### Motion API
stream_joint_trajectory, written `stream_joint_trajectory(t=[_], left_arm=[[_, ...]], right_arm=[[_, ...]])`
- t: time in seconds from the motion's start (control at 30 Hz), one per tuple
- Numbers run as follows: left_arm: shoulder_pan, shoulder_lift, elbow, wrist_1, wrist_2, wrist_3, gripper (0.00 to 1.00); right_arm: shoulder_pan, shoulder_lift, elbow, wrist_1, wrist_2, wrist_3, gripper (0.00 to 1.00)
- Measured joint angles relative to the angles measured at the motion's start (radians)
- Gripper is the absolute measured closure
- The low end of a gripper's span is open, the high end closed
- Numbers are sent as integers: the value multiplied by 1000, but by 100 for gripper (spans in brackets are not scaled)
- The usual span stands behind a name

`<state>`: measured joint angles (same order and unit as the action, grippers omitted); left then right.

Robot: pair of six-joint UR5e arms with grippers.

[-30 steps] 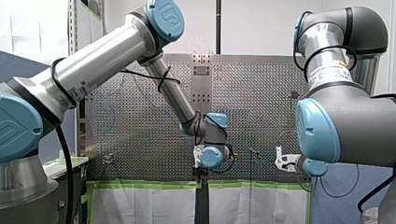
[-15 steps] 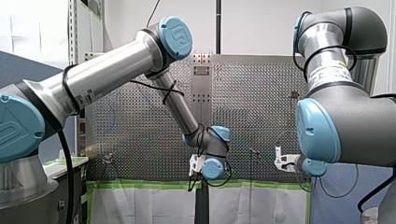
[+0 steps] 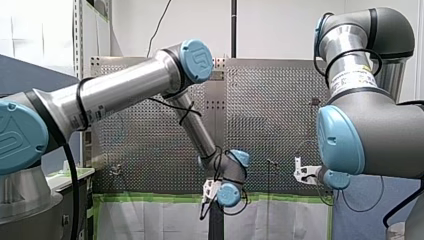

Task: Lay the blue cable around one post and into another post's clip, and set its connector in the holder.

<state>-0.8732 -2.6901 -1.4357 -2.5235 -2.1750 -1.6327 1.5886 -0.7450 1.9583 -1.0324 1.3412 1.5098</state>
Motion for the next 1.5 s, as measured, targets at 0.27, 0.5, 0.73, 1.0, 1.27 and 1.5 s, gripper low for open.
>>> stream_joint_trajectory(t=[0.27, 0.5, 0.73, 1.0, 1.27, 1.5], left_arm=[[3, -71, 19, -9, -4, -46, 0], [-7, -43, 20, -26, -3, -47, 0], [-18, 22, 20, -44, -6, -47, 0], [-26, 84, 20, -55, -8, -47, 0], [-23, 97, 20, -54, -3, -45, 0], [-7, 95, 20, -10, 37, -47, 0]], right_arm=[[0, 1, 0, 0, 0, 0, 100], [1, 2, 0, 1, 0, 0, 100], [2, 3, 0, 1, 0, 0, 100], [3, 5, 0, 1, -2, 0, 100], [4, 6, 0, 1, -7, 0, 100], [4, 6, 1, 2, -8, 0, 100]])
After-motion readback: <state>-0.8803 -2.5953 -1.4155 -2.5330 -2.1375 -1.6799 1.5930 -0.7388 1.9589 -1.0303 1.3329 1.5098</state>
